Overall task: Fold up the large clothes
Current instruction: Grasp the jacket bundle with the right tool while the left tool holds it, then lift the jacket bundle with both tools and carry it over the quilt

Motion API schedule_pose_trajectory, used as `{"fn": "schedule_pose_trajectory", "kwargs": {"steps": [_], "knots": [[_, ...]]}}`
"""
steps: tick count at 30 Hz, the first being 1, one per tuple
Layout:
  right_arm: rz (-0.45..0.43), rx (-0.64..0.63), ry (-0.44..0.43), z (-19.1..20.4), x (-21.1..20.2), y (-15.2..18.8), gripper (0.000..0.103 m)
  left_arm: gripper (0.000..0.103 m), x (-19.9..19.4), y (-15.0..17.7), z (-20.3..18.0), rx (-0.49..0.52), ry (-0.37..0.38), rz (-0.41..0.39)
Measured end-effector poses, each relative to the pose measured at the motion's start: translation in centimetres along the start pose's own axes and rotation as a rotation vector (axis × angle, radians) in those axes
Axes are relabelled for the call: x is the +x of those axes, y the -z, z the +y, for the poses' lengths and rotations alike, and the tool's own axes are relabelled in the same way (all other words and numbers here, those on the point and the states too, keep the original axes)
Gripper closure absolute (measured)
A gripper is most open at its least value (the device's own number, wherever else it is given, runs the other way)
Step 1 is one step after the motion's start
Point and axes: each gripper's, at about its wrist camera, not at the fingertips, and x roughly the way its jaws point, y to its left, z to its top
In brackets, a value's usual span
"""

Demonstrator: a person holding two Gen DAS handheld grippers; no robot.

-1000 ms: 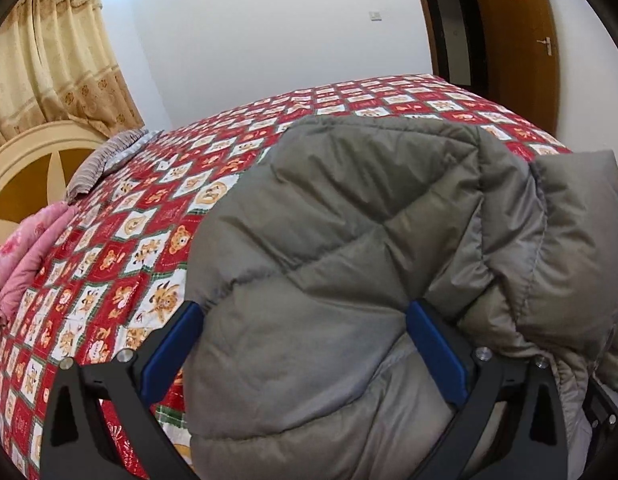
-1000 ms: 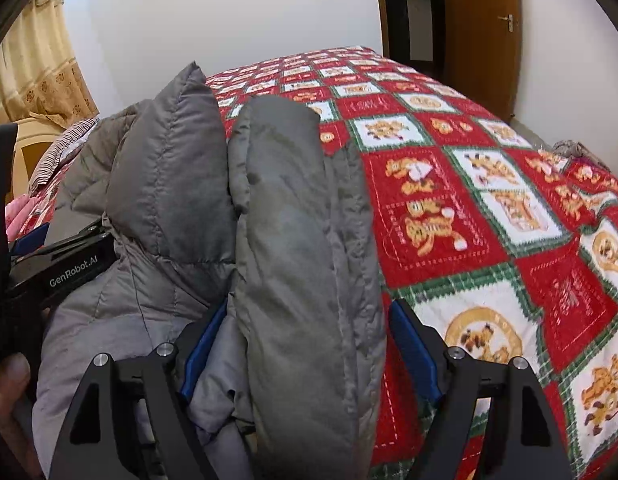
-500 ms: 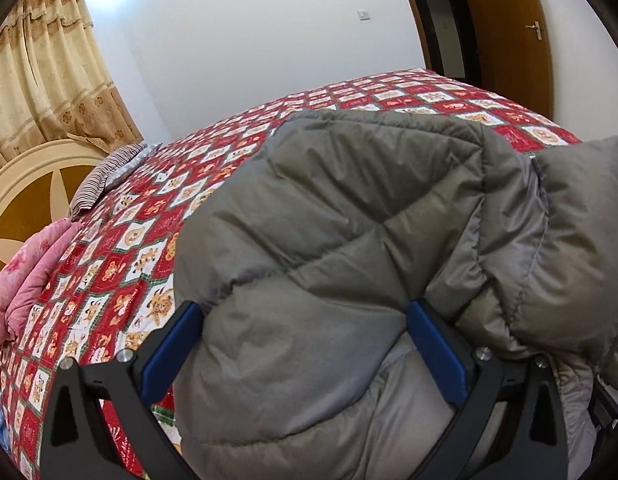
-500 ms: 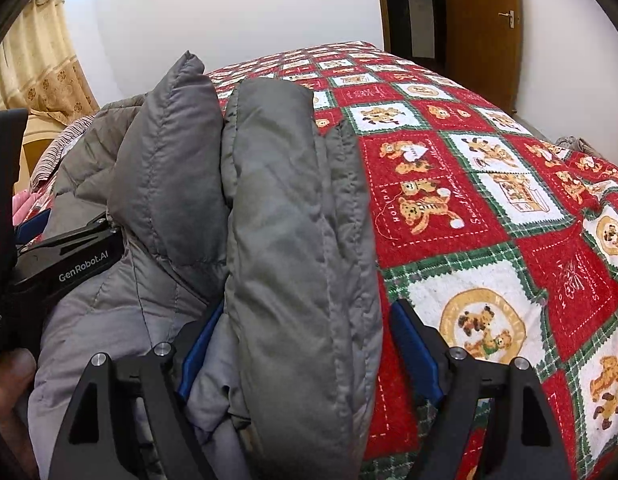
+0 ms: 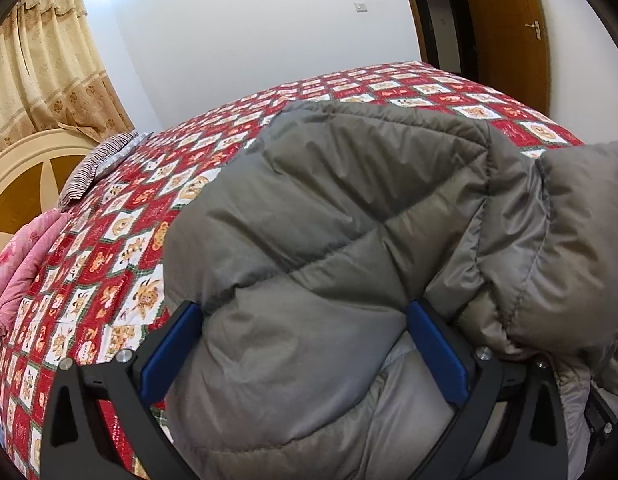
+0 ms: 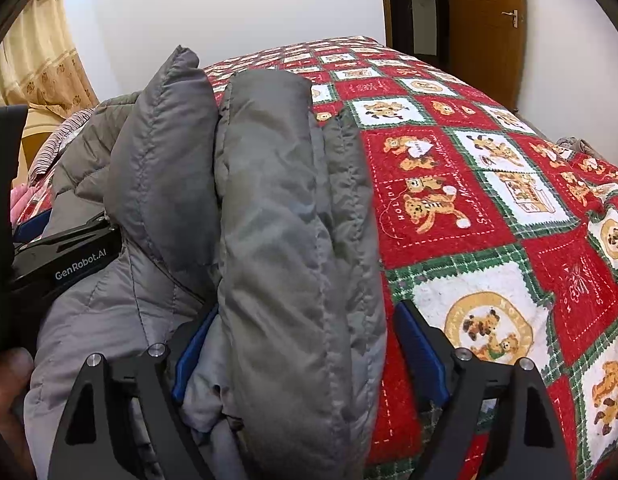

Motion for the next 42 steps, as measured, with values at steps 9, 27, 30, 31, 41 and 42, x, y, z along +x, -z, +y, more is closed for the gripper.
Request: {"fn": "schedule_pose_trajectory", "kwargs": {"steps": [9, 27, 30, 31, 41, 42], "knots": [[0.007, -0.001, -0.018, -0.4, 0.5, -0.1, 0.017, 0.0, -0.2, -0.1, 1.4, -0.019, 0.074, 0.057], [-0.02, 0.041, -0.163, -1.5, 0.0, 0.0, 0.026, 0.0, -1.2, 5.4, 8.9, -0.275, 0.46, 0.156], [-0.031, -0.014, -0.206, -0.5, -0.4, 0.2, 0.048, 0.021, -1.2, 5.3, 8.4, -0.265, 0.542, 0.152], [-0.032, -0.019, -0.213, -0.4, -0.4, 0.2, 0.052, 0.03, -1.6, 5.1, 8.1, -0.245, 0.545, 0.14], [-0.066, 0.031, -0.406, -0.1, -2.8, 0.2, 0.085, 0.079, -7.6, 3.5, 7.9, -0.082, 0.389, 0.018], [-0.074, 0.023, -0.419, 0.5, -3.3, 0.0, 0.086, 0.079, -8.2, 3.7, 8.4, -0.077, 0.381, 0.011]]}}
